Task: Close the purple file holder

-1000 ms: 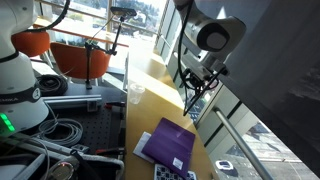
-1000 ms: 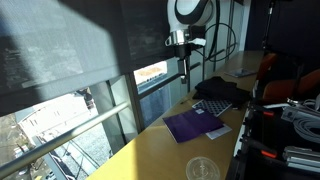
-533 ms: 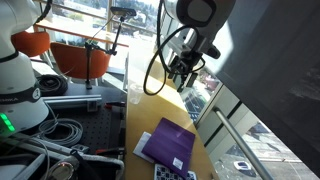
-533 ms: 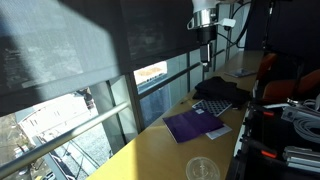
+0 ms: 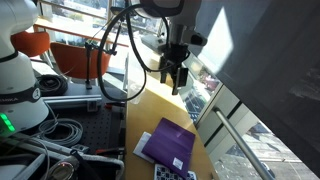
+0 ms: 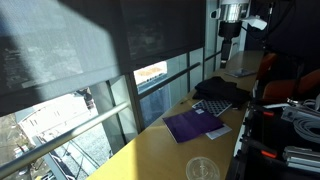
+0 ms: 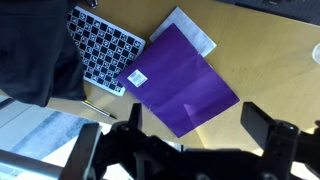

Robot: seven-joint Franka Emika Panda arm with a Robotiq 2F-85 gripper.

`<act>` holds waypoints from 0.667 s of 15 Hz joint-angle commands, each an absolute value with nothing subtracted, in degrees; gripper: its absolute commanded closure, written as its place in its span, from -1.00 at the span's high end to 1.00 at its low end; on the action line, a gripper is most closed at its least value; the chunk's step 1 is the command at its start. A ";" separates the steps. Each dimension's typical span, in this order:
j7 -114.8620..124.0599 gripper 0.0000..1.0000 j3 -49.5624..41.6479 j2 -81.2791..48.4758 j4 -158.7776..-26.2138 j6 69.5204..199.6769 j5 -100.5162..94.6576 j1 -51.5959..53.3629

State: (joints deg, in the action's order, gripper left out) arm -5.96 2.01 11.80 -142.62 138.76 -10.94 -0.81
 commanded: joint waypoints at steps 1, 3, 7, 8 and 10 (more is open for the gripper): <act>-6.70 1.00 0.35 15.64 -146.11 145.36 -13.52 -1.83; -8.16 1.00 -0.68 16.32 -146.02 146.73 -11.62 -1.61; -7.93 1.00 -1.02 15.45 -144.62 145.18 -10.24 -1.55; -8.26 1.00 -1.23 15.79 -144.49 145.10 -9.59 -1.55; -8.40 1.00 -1.36 16.18 -144.44 145.06 -9.37 -1.55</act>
